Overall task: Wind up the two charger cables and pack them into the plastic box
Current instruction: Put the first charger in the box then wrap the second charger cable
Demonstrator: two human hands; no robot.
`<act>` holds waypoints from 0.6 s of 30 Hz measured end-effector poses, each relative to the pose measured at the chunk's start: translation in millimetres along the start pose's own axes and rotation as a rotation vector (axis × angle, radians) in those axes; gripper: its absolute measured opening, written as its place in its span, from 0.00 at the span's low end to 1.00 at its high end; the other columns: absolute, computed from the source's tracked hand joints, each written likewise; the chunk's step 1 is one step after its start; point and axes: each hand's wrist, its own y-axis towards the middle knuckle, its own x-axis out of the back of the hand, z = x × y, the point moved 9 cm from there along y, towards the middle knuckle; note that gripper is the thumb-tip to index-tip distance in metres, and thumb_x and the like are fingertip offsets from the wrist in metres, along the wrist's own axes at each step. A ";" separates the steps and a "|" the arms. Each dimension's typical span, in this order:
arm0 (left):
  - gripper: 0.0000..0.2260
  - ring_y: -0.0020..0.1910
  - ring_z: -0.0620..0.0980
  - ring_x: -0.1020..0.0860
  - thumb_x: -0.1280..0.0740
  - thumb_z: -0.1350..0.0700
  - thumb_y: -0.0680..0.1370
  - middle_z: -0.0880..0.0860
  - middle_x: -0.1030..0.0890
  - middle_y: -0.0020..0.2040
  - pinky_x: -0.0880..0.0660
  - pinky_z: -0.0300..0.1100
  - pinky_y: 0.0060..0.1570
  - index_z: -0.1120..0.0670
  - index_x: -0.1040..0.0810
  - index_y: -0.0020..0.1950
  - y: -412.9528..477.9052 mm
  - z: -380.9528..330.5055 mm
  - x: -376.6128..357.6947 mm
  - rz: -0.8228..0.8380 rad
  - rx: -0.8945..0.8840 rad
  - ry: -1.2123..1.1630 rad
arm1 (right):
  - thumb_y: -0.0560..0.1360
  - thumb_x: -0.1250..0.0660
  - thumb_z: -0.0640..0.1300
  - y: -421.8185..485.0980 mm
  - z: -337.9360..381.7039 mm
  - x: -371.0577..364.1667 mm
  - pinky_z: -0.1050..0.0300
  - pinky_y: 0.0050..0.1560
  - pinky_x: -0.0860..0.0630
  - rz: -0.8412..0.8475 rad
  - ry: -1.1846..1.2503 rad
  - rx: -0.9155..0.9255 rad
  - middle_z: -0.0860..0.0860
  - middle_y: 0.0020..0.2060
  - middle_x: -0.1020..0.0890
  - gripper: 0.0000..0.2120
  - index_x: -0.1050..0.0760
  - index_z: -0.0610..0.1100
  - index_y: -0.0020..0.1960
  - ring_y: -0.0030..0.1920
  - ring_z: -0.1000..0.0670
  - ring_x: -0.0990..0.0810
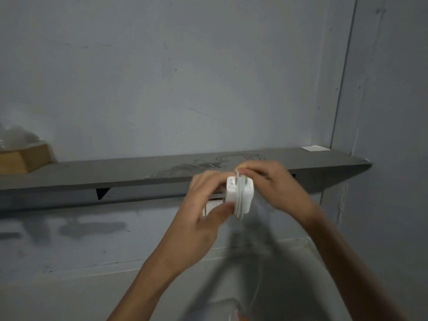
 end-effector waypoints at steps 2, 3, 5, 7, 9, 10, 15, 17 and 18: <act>0.14 0.59 0.50 0.22 0.34 0.59 0.76 0.51 0.20 0.57 0.26 0.43 0.60 0.54 0.24 0.62 7.1 13.1 8.7 -0.058 0.062 -0.115 | 0.78 0.39 0.45 -8.5 -14.9 -25.3 0.57 0.42 0.24 0.004 0.166 -0.091 0.42 0.37 0.16 0.11 0.19 0.42 0.45 0.36 0.52 0.20; 0.13 0.57 0.47 0.20 0.35 0.60 0.77 0.53 0.19 0.57 0.24 0.41 0.58 0.56 0.24 0.61 10.6 20.1 10.8 -0.087 0.108 -0.188 | 0.78 0.39 0.42 -14.4 -20.9 -39.0 0.59 0.39 0.25 0.006 0.268 -0.148 0.40 0.33 0.18 0.11 0.20 0.39 0.43 0.33 0.52 0.22; 0.10 0.50 0.45 0.19 0.36 0.64 0.79 0.54 0.18 0.53 0.22 0.35 0.49 0.57 0.24 0.59 16.3 35.3 12.6 -0.144 0.193 -0.300 | 0.77 0.40 0.39 -28.1 -28.6 -67.0 0.63 0.35 0.28 0.014 0.440 -0.253 0.44 0.27 0.23 0.12 0.22 0.43 0.39 0.29 0.53 0.26; 0.09 0.46 0.46 0.19 0.38 0.66 0.80 0.54 0.19 0.50 0.21 0.35 0.47 0.57 0.24 0.58 21.8 48.9 16.9 -0.202 0.238 -0.314 | 0.79 0.41 0.39 -45.5 -31.0 -90.4 0.65 0.32 0.31 0.009 0.505 -0.302 0.48 0.25 0.27 0.15 0.24 0.48 0.37 0.27 0.52 0.27; 0.09 0.46 0.49 0.18 0.39 0.66 0.80 0.54 0.20 0.50 0.19 0.38 0.48 0.58 0.25 0.58 28.3 61.9 23.3 -0.255 0.271 -0.327 | 0.80 0.43 0.42 -66.3 -29.7 -105.6 0.66 0.28 0.33 -0.041 0.560 -0.300 0.50 0.22 0.30 0.13 0.23 0.47 0.40 0.22 0.54 0.30; 0.09 0.45 0.50 0.18 0.39 0.66 0.80 0.54 0.21 0.51 0.18 0.39 0.45 0.58 0.26 0.58 31.7 68.8 29.1 -0.292 0.282 -0.329 | 0.79 0.43 0.44 -78.0 -26.9 -114.5 0.66 0.26 0.34 -0.042 0.606 -0.306 0.51 0.21 0.30 0.13 0.23 0.46 0.42 0.21 0.55 0.31; 0.10 0.51 0.55 0.22 0.39 0.67 0.80 0.59 0.23 0.55 0.20 0.33 0.36 0.61 0.27 0.60 38.9 103.4 66.2 -0.440 0.306 -0.111 | 0.76 0.42 0.54 -129.2 7.4 -133.0 0.68 0.29 0.32 0.163 0.445 -0.288 0.53 0.24 0.24 0.10 0.23 0.55 0.50 0.24 0.59 0.28; 0.11 0.54 0.54 0.21 0.38 0.66 0.79 0.60 0.23 0.59 0.21 0.31 0.40 0.59 0.25 0.61 34.4 112.7 63.4 -0.332 0.314 0.068 | 0.75 0.41 0.56 -126.3 27.1 -98.5 0.72 0.36 0.30 0.124 0.220 -0.185 0.58 0.29 0.21 0.09 0.24 0.58 0.52 0.31 0.62 0.23; 0.11 0.54 0.53 0.21 0.37 0.66 0.79 0.60 0.24 0.59 0.22 0.30 0.42 0.57 0.24 0.60 30.6 114.9 57.8 -0.269 0.301 0.149 | 0.76 0.39 0.55 -119.5 36.2 -74.6 0.74 0.36 0.31 0.069 0.141 -0.139 0.63 0.30 0.22 0.09 0.22 0.57 0.51 0.33 0.64 0.23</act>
